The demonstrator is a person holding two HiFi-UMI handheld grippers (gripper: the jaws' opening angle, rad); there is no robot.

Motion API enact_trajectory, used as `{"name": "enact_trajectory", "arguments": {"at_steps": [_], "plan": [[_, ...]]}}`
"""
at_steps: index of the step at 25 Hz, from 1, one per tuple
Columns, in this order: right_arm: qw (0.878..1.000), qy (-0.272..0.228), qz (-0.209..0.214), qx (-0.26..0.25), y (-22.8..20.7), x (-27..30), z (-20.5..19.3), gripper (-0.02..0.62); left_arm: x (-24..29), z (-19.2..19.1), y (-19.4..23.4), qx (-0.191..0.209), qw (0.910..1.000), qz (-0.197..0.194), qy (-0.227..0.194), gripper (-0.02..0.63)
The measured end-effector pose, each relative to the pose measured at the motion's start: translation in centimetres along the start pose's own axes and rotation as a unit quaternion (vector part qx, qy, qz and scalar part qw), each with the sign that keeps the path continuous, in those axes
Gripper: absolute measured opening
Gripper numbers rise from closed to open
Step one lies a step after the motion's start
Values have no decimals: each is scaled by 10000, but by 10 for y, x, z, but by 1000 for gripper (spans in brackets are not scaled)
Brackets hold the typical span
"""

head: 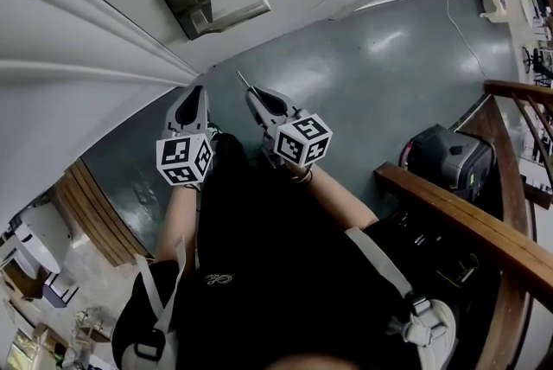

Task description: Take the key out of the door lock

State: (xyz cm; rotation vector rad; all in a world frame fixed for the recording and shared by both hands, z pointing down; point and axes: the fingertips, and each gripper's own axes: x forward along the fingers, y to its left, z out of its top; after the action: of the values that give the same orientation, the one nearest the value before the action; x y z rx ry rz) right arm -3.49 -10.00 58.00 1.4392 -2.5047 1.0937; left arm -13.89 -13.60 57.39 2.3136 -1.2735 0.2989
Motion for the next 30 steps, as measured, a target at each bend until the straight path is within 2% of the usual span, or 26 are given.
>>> {"name": "enact_trajectory", "arguments": {"at_steps": [5,10,22,30], "plan": [[9971,327,132,-672,-14,-30,-6,32,-7,-12,-31,-84,9994,324,-75,28],[9922,553,276,-1082,-32,-61,-18,32,-13,-37,-73,-125,9986,512,-84,28],[9818,847,620,-1584,-60,-120,-40,32,-42,-91,-147,-381,9933,1082,-152,28],[9794,1014,663,-1618,-65,-137,-54,32,-49,-106,-174,-381,9928,1138,36,28]]}}
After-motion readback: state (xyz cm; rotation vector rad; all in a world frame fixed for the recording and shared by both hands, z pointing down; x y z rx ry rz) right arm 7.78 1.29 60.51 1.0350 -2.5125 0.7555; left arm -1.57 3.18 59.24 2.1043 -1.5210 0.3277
